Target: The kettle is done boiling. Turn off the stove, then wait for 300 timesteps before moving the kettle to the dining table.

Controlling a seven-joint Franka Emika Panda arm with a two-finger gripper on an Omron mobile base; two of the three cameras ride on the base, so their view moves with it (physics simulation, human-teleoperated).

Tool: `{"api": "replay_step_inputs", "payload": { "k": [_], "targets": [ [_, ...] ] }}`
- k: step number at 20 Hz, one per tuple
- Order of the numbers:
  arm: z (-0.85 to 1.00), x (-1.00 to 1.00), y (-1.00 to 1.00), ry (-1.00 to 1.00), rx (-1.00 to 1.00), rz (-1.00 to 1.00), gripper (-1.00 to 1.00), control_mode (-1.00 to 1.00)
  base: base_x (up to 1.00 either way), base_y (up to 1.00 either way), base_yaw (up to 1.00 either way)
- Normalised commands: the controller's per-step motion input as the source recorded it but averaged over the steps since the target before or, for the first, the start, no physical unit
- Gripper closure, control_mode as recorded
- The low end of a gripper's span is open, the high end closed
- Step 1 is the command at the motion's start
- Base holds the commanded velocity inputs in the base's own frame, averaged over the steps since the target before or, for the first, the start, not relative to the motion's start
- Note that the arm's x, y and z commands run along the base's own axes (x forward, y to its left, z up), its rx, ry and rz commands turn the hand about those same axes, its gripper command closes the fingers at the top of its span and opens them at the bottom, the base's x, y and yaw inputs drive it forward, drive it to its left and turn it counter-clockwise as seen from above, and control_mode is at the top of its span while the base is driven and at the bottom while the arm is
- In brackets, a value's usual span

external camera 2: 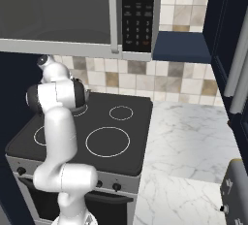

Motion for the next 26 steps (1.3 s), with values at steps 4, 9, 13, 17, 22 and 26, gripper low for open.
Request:
{"api": "replay_step_inputs", "payload": {
  "k": [4,9,13,17,22,26],
  "targets": [
    [-0.23,-0.01,0.03,0.0,0.0,0.0,-1.0,-1.0,0.0,0.0,0.0],
    [-0.31,0.0,0.0,0.02,0.0,0.0,1.0,-1.0,0.0,0.0,0.0],
    [-0.28,0.01,0.0,0.04,0.0,0.0,1.0,-1.0,0.0,0.0,0.0],
    [-0.2,0.0,0.0,0.02,0.0,0.0,1.0,-1.0,0.0,0.0,0.0],
    [-0.24,-0.03,0.0,-0.02,0.01,0.0,1.0,-1.0,0.0,0.0,0.0],
    [-0.16,-0.3,0.0,-0.14,0.03,-0.02,1.0,-1.0,0.0,0.0,0.0]
  ]
}}
